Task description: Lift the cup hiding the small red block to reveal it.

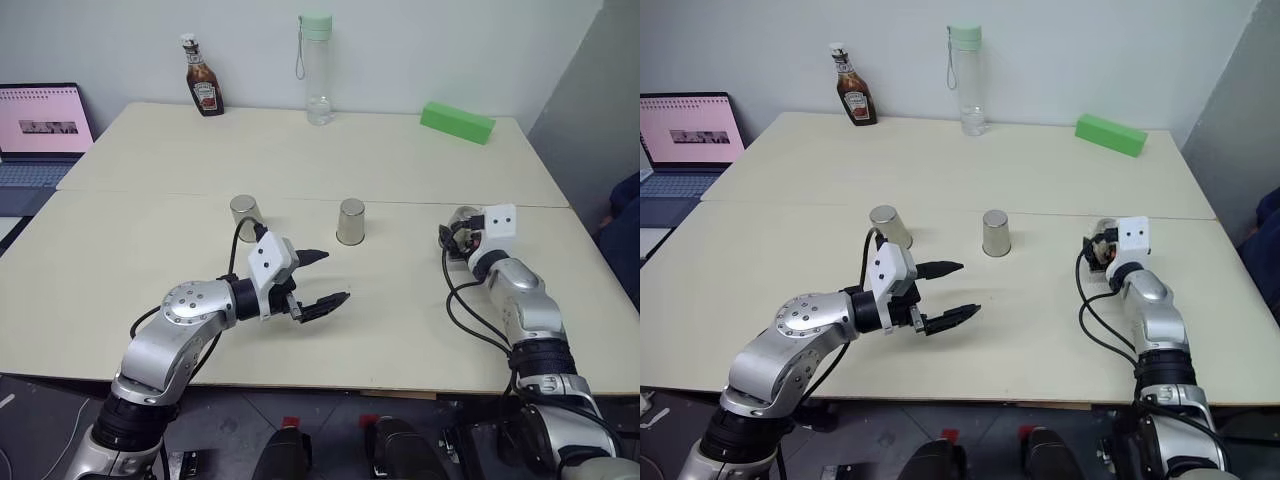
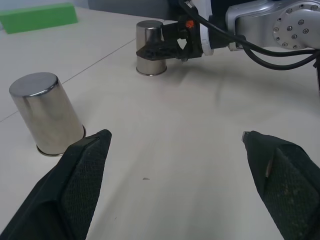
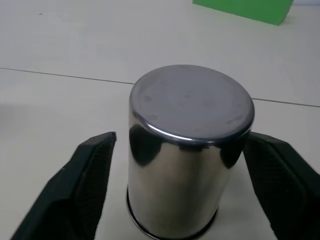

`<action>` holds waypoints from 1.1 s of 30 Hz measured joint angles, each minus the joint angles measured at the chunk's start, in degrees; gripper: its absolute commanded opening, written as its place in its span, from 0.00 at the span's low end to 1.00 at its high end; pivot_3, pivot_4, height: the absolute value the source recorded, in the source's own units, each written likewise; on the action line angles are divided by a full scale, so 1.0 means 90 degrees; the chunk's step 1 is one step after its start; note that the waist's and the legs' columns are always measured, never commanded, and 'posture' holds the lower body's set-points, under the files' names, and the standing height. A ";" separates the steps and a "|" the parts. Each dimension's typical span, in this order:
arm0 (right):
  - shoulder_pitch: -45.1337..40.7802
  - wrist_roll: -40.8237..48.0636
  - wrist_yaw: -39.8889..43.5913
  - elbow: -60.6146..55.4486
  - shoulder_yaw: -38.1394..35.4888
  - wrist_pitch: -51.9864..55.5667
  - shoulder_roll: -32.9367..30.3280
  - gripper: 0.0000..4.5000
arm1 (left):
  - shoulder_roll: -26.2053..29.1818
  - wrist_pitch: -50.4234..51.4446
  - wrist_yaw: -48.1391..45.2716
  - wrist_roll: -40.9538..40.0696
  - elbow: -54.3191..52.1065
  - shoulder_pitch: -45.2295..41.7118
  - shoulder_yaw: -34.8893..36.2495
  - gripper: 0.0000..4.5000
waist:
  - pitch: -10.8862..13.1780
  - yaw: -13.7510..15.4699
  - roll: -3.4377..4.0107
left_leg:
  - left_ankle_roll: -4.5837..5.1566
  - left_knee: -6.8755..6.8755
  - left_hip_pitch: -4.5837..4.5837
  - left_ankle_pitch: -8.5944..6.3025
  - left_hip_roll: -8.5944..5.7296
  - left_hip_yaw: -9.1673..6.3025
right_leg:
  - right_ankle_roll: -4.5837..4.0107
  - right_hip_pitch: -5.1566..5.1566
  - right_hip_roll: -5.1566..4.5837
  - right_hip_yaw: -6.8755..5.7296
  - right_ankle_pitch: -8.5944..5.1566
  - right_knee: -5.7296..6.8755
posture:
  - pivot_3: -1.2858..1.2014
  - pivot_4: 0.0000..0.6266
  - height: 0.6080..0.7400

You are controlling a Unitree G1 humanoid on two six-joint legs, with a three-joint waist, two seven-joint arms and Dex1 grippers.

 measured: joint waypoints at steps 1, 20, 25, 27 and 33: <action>0.0000 0.0001 -0.0008 0.0008 -0.0007 -0.0028 -0.0004 0.65 | -0.0007 -0.0008 0.0001 0.0012 0.0019 0.0000 0.0000 1.00 | 0.0000 0.0000 0.0000 | 0.0000 0.0000 0.0000 0.0000 0.0000 -0.0001 | 0.0000 0.0000 0.0000 -0.0001 0.0000 0.0000 | 0.52 0.24 1.00; 0.1197 -0.0143 -0.0915 -0.3132 -0.0546 0.1194 -0.0079 0.58 | -0.0176 -0.0102 0.0114 0.0171 0.0198 0.0006 -0.0025 1.00 | 0.0002 0.0016 0.0004 | 0.0000 0.0003 -0.0009 0.0000 -0.0002 -0.0009 | 0.0017 -0.0002 -0.0030 -0.0008 -0.0010 0.0001 | 0.52 0.24 1.00; 0.1456 -0.0148 -0.1108 -0.3214 -0.0719 0.1726 0.0026 0.58 | -0.0179 -0.0091 0.0097 0.0157 0.0198 0.0024 -0.0096 1.00 | 0.0003 0.0010 0.0005 | 0.0000 0.0007 -0.0003 0.0000 -0.0001 -0.0003 | 0.0024 -0.0002 -0.0028 -0.0005 -0.0012 0.0005 | 0.52 0.24 1.00; 0.1455 -0.0074 -0.1120 -0.3068 -0.0826 0.1742 0.0107 0.58 | -0.0175 -0.0086 0.0042 0.0157 0.0199 0.0022 -0.0137 1.00 | 0.0002 0.0000 0.0005 | 0.0000 0.0006 -0.0001 0.0000 0.0002 -0.0002 | 0.0023 -0.0003 -0.0022 -0.0005 -0.0013 0.0007 | 0.52 0.24 1.00; 0.1460 0.0103 -0.1095 -0.2683 -0.0984 0.1739 0.0375 0.94 | -0.0157 0.0002 -0.0008 0.0157 0.0199 -0.0012 -0.0163 1.00 | 0.0003 0.0000 0.0007 | 0.0000 0.0003 -0.0004 0.0000 0.0001 -0.0002 | 0.0022 -0.0004 -0.0015 -0.0003 -0.0013 0.0004 | 0.52 0.24 1.00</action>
